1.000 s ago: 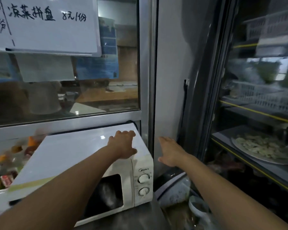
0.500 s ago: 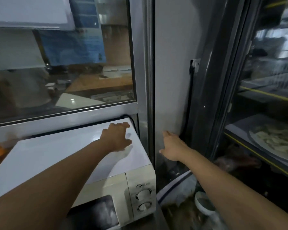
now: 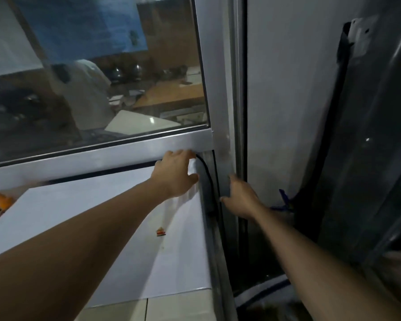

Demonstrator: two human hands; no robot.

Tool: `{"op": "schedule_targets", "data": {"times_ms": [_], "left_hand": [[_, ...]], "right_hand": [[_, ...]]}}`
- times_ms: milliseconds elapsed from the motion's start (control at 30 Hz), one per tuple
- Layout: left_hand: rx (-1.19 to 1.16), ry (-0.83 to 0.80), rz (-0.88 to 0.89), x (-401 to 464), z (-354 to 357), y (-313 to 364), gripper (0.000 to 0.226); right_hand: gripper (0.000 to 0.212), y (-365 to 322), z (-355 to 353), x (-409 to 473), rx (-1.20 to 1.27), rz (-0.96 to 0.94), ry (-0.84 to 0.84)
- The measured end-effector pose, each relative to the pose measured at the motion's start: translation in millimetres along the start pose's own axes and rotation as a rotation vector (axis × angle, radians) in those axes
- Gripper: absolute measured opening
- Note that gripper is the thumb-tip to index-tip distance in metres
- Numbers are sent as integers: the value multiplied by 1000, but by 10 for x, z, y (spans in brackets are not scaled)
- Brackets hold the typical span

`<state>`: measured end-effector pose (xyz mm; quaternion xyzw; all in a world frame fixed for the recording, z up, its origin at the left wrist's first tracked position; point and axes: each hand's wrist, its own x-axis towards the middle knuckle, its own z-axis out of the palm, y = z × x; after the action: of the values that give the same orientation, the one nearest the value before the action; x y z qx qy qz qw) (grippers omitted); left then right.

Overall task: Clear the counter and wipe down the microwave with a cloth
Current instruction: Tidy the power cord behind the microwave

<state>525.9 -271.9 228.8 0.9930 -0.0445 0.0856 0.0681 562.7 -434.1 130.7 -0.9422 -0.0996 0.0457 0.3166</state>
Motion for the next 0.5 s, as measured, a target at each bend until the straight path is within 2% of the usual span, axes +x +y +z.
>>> {"op": "schedule_targets", "data": {"times_ms": [167,333,433,500], "left_hand": [[-6,20,-10,128,60,-64,45],[4,27,-15,169,91,-139,43],[13,25,-18,179,103,-171,44],[9,23,-21,193,106,-176,43]], "right_hand": [[67,30,173,358,161,-69,25],[64,-1,320,561,361,-111,-29],[54,32,443,603,368,-116,-90],[37,108,501,617,318,-93,-91]]}}
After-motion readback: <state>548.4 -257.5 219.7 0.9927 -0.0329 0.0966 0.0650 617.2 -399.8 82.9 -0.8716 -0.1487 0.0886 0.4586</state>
